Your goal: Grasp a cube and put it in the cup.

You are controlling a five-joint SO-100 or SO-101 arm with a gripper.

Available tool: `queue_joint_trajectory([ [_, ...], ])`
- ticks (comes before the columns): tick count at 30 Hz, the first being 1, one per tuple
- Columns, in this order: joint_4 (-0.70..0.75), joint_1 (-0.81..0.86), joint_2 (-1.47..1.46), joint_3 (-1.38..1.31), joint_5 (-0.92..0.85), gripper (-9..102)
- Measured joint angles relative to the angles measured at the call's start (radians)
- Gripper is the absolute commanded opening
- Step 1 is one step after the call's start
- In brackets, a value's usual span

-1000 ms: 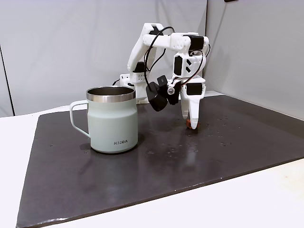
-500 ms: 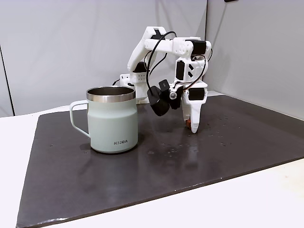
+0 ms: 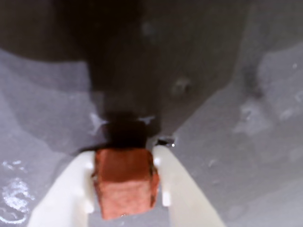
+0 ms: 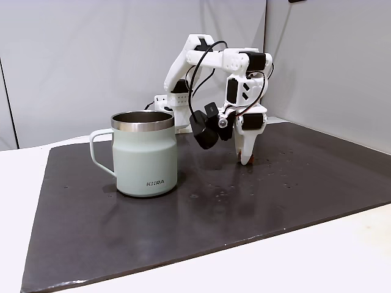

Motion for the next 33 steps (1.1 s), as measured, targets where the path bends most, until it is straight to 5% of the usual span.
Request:
queue_joint_trajectory([
  [33,0.140,-0.009,0.460,-0.058,0.006,0],
])
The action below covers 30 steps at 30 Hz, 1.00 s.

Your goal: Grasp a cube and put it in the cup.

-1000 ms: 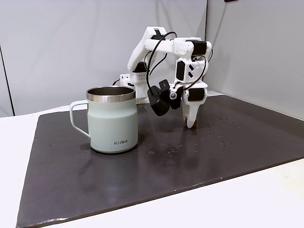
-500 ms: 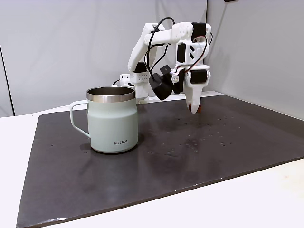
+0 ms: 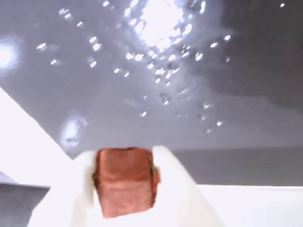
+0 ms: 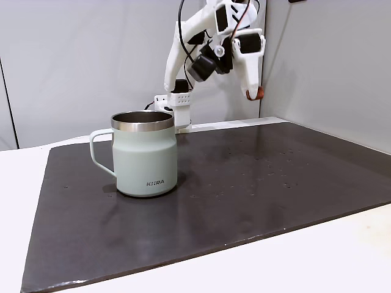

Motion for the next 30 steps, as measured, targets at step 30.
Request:
queue_joint_trajectory([
  [30,0.038,0.486,-0.012,-0.295,-0.161,0],
])
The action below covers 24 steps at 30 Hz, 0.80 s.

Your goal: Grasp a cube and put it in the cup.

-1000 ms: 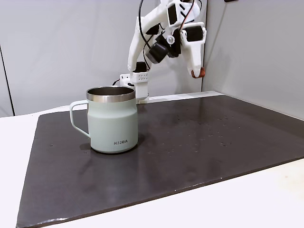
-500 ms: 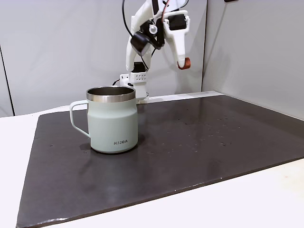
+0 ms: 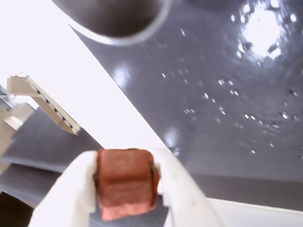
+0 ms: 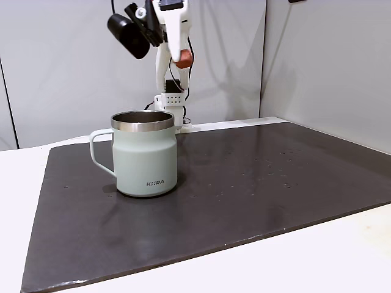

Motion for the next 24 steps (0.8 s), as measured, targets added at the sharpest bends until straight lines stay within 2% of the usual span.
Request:
queue_joint_trajectory([
  [14,0.020,0.117,-0.353,-0.388,-0.048,0],
  [24,0.020,0.135,-0.430,-0.453,-0.061,0],
])
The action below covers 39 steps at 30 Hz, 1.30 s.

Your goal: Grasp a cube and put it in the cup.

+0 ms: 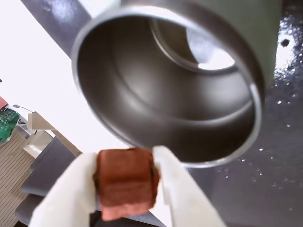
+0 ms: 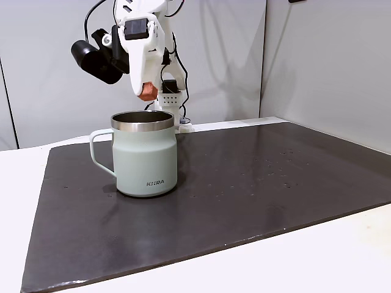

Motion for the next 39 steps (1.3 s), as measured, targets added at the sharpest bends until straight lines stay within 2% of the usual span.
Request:
queue_joint_trajectory([
  [6,0.006,0.012,-0.011,0.000,-0.005,3],
  [12,0.006,0.026,-0.012,0.000,-0.006,24],
  [14,0.006,0.031,-0.012,0.000,-0.014,27],
  [30,0.006,0.058,-0.002,0.018,-0.078,28],
  [39,0.006,0.044,0.110,0.156,-0.078,27],
])
